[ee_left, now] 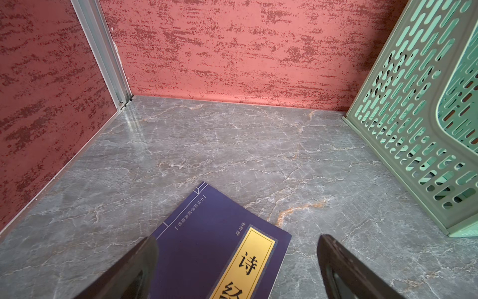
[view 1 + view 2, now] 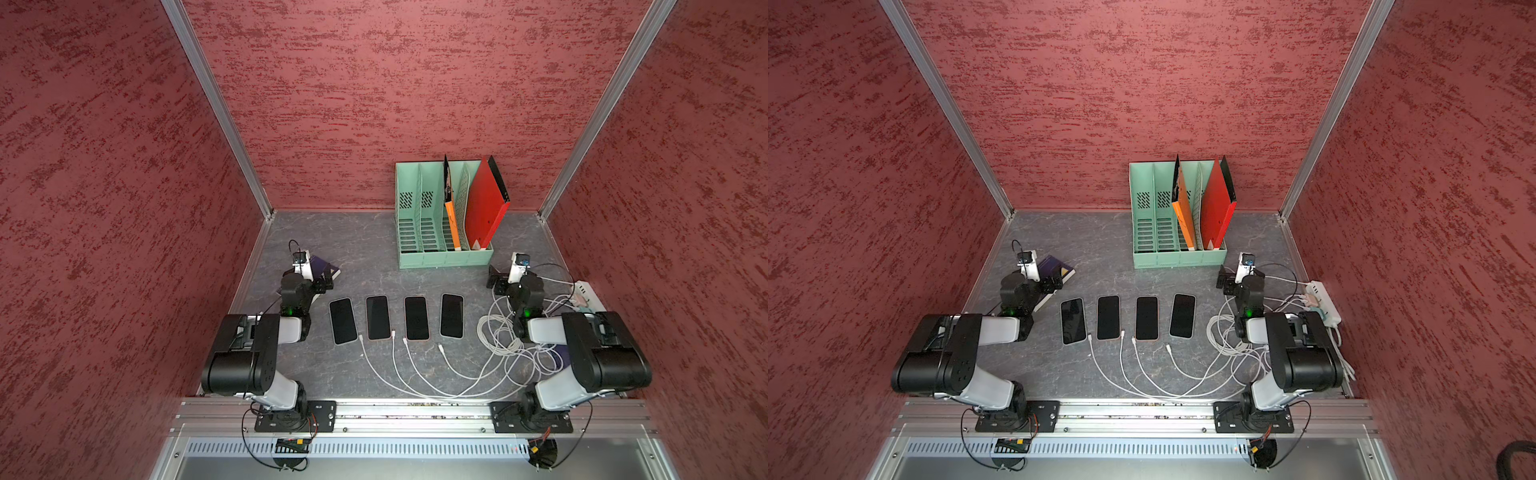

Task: Unplug the charging cable from the phone
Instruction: Reset both arms

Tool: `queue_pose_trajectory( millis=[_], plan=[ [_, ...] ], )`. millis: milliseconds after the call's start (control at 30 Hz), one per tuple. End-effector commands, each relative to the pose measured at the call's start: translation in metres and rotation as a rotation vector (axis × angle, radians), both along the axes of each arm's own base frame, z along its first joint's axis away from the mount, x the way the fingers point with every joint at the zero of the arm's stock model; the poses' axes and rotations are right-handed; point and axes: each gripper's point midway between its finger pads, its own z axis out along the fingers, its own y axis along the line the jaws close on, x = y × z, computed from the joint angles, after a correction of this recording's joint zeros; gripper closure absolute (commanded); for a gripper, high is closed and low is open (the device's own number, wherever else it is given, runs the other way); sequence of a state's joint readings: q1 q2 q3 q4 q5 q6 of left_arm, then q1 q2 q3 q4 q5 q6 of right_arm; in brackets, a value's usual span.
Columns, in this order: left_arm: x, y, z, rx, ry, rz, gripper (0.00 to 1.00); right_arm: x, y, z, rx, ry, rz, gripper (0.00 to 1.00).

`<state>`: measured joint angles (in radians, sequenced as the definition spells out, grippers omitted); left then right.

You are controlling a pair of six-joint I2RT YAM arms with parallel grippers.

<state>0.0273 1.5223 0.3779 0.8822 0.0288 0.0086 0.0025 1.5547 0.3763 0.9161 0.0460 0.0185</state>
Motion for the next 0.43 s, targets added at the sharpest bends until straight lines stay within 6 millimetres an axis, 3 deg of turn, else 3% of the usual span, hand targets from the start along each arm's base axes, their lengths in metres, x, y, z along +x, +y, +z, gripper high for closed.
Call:
queue_pose_trajectory(
  millis=[0,400],
  plan=[
    [0.0005,-0.0011,0.0014,-0.001,-0.008,-0.013,0.00,-0.0001,0.0011,0.0079,-0.006,-0.031,0.011,0.01],
    [-0.0010,-0.0033,0.0020,0.025,-0.018,0.003,0.00,-0.0002,0.0016,0.0075,-0.005,-0.029,0.013,0.02]
  ],
)
